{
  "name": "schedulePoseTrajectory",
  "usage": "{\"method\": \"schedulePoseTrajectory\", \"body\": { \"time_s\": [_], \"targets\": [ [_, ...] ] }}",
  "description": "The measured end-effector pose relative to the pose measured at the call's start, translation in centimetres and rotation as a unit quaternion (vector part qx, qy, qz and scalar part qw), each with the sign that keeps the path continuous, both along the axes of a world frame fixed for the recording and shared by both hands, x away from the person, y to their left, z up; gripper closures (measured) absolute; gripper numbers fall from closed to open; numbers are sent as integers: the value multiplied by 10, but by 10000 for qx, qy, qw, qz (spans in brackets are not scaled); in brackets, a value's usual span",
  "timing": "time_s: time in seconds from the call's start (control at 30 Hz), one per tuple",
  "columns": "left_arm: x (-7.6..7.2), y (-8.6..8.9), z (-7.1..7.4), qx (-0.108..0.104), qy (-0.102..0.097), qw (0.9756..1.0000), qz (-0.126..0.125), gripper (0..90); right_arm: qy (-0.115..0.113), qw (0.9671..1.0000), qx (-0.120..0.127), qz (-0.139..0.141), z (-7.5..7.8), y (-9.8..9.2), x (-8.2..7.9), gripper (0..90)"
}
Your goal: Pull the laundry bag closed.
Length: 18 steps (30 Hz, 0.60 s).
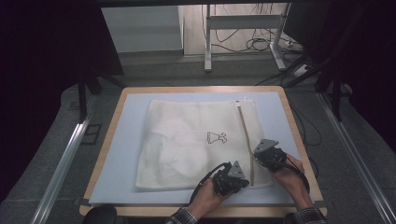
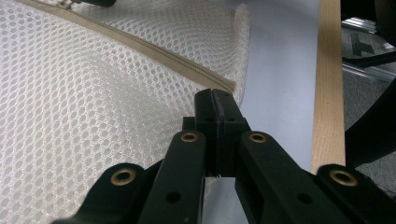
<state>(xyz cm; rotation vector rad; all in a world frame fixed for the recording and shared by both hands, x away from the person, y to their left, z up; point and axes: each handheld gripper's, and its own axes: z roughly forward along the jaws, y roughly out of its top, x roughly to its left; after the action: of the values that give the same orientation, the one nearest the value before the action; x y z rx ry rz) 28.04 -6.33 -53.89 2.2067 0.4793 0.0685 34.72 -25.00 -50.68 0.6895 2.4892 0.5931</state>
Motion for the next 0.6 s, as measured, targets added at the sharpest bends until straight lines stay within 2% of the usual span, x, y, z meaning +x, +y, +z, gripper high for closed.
{"method": "schedulePoseTrajectory", "body": {
  "time_s": [0.6],
  "targets": [
    [-1, 0, 0, -24, 1, 10000, 21, 898, -105, 9998, -169, 47, -1, 3, 16, 862]
  ]
}}
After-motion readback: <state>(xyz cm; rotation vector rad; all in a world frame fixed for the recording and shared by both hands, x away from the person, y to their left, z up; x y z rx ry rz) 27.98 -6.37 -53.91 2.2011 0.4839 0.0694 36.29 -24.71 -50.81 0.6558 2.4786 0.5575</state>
